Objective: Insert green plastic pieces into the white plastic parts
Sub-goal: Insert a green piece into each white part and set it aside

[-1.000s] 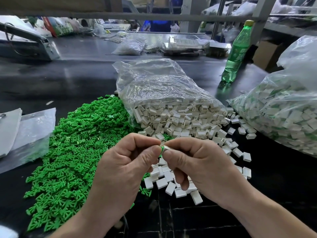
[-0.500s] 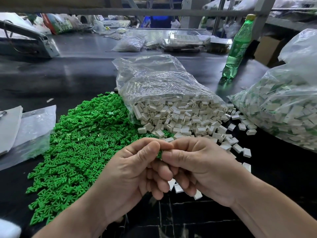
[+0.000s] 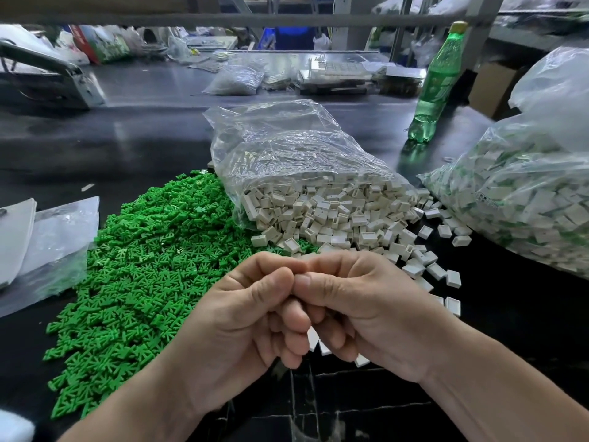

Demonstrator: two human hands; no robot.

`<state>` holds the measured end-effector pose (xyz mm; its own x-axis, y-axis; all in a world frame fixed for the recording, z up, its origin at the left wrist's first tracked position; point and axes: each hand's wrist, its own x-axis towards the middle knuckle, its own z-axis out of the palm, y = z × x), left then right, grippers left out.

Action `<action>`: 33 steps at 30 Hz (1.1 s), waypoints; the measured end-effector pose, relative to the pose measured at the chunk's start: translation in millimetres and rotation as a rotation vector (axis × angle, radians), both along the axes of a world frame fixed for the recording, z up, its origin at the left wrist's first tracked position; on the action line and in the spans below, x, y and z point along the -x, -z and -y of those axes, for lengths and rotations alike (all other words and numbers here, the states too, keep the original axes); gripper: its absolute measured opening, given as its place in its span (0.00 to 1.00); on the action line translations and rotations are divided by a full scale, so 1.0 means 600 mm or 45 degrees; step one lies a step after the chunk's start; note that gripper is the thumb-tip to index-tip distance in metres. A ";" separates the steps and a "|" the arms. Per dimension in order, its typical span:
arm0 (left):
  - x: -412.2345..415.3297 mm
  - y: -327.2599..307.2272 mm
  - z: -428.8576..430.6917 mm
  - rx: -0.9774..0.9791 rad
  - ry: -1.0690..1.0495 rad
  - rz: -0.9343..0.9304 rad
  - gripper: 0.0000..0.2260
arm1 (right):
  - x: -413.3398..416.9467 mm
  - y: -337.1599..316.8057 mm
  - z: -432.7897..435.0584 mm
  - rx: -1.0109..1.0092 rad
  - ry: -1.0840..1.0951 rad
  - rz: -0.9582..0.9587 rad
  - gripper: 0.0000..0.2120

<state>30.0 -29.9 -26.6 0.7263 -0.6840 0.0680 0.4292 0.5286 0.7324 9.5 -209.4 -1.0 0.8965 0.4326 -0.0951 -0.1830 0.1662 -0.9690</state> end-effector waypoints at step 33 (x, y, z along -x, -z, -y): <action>-0.006 -0.014 -0.023 -0.806 -0.783 0.611 0.02 | -0.018 0.012 0.008 -0.615 0.022 -0.207 0.06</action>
<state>33.7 -16.1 -18.5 0.9569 -0.2108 0.1997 -0.2016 0.0126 0.9794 20.2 -214.3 -8.2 0.8943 0.4466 -0.0268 -0.3180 0.5923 -0.7403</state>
